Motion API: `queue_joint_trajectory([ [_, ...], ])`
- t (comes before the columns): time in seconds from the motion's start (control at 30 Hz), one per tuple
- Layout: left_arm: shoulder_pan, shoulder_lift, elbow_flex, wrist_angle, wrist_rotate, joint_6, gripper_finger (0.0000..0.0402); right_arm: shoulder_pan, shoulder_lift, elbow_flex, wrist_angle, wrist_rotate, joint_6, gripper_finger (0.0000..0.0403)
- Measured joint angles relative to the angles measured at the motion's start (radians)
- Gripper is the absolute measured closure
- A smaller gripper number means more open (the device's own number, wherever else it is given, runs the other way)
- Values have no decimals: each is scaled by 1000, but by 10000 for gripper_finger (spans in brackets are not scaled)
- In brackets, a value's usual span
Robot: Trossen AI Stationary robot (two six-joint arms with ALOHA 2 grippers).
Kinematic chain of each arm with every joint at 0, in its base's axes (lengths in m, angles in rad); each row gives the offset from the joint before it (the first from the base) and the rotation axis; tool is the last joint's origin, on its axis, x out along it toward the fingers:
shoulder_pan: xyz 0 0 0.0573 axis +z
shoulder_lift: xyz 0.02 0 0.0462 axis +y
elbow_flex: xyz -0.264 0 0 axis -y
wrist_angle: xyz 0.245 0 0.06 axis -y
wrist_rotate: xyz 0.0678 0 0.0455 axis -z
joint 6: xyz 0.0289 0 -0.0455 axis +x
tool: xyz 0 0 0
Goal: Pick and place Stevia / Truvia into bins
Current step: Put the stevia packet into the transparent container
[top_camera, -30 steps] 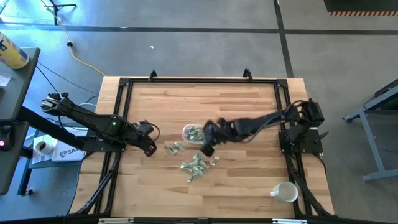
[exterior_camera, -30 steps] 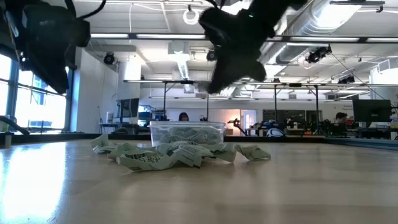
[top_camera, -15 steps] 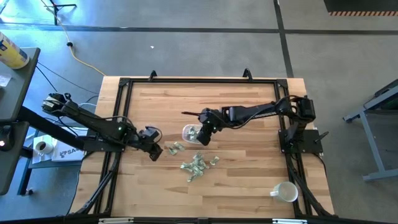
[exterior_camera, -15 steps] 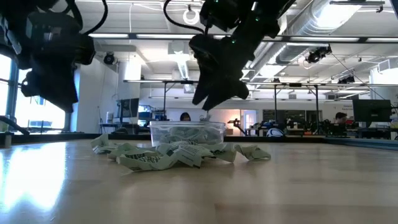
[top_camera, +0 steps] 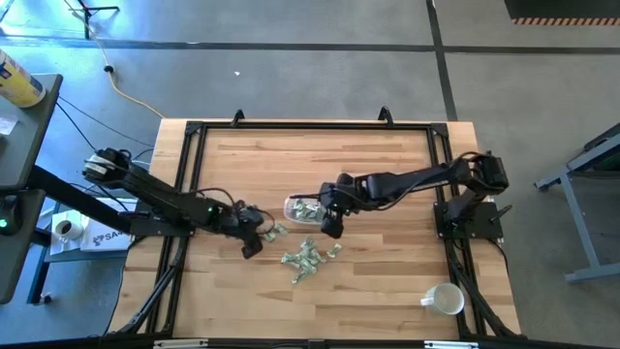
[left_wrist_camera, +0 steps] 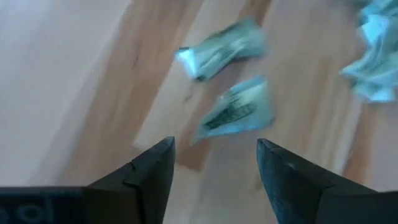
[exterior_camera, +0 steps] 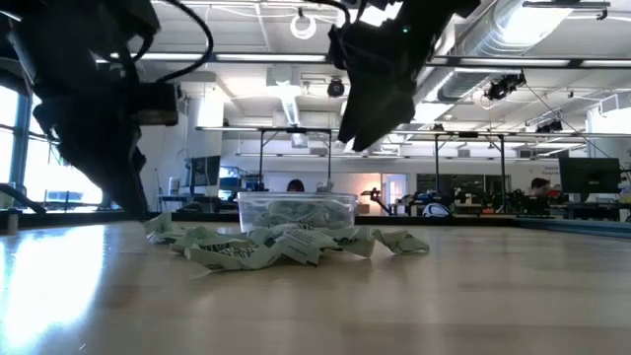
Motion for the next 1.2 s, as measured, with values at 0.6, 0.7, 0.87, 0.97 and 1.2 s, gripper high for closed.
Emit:
queue_joint_trajectory([
  [0.6,160,145,14,149,172,221,328,84,-34,0,-131,149,-28,142],
  [0.7,175,127,51,71,188,219,378,86,-54,0,-151,190,-32,142],
  [0.87,211,70,210,-104,158,264,357,82,-103,0,-199,274,-54,142],
  [0.97,239,49,320,-184,154,318,361,76,-137,0,-233,308,-54,142],
  [1.2,385,122,398,-12,237,458,377,40,-138,0,-251,283,-108,142],
])
